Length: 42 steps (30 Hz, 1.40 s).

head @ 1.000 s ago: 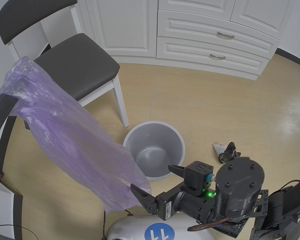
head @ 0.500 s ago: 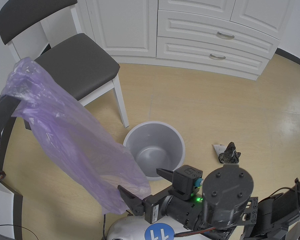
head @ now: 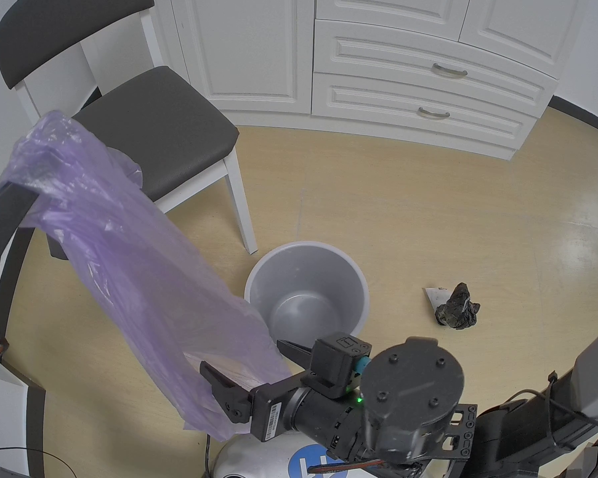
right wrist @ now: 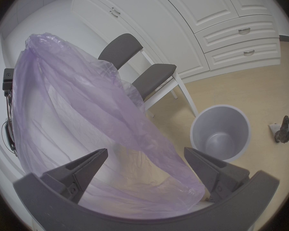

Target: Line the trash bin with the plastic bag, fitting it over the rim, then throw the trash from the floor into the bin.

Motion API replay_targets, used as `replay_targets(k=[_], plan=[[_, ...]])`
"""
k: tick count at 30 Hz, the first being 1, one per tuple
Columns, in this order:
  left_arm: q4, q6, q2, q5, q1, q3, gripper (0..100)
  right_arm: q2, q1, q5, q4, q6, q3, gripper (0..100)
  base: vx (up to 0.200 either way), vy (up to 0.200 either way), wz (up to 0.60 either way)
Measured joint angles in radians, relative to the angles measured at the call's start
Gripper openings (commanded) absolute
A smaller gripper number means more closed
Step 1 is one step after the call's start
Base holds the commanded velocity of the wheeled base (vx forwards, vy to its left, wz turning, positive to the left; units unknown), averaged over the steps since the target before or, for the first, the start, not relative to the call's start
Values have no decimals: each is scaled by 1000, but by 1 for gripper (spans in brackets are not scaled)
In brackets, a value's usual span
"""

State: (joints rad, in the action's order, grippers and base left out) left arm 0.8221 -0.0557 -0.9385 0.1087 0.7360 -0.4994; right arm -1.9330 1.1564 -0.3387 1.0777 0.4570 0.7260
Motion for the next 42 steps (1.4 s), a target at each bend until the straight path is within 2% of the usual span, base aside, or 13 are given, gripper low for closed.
replay_targets(k=[16,26,42], plan=[[11,-13,10,-56,-7,-50,0,-34,-20,3,17,10,18,100,0,0,0],[10,-39,21,-85,-8,-83,0,-103,-34,3,188,10,19,100,0,0,0],[12,-41,23,-87,-8,-90,0,-221,-55,6,296,13,36,100,0,0,0]])
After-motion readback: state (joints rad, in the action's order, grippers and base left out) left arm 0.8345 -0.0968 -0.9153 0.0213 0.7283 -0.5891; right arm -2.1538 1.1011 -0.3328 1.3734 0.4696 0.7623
